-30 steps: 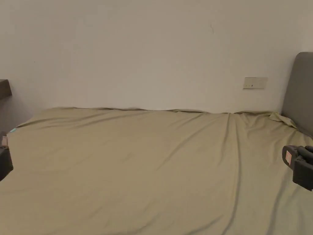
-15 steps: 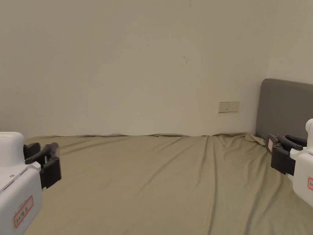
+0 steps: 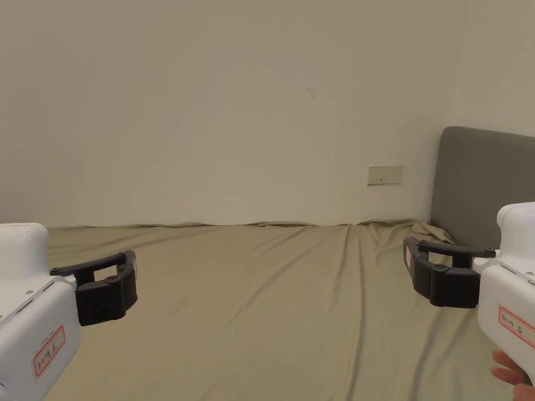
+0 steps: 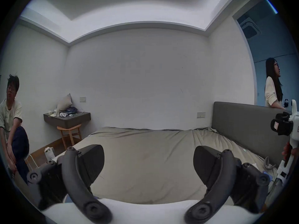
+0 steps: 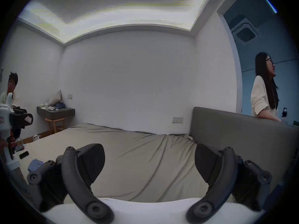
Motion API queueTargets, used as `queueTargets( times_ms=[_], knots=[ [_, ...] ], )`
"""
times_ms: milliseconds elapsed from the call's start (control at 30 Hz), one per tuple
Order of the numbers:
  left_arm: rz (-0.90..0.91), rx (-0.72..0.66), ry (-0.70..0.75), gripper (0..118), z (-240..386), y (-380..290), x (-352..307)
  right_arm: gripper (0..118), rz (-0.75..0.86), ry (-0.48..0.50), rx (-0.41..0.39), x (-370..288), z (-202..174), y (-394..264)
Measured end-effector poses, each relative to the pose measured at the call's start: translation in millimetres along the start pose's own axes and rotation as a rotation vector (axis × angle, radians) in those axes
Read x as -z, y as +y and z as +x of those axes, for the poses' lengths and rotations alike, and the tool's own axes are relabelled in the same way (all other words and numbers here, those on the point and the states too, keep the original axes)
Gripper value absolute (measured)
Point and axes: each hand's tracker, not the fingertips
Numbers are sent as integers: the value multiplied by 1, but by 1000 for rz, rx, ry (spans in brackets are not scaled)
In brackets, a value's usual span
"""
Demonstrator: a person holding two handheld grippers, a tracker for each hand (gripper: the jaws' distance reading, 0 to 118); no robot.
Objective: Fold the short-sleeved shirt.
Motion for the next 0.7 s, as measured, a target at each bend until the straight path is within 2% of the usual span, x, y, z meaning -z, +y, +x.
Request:
queueTargets(
  times_ms=[233,367,700],
  knots=[
    [21,-9,44,118,-3,2,1,115,-13,-6,51,4,6,-7],
    [51,55,78,118,4,-1,1,115,-24,-10,51,6,5,-12],
    [51,26,23,118,1,0,3,115,-20,25,41,4,2,-15]
  ],
)
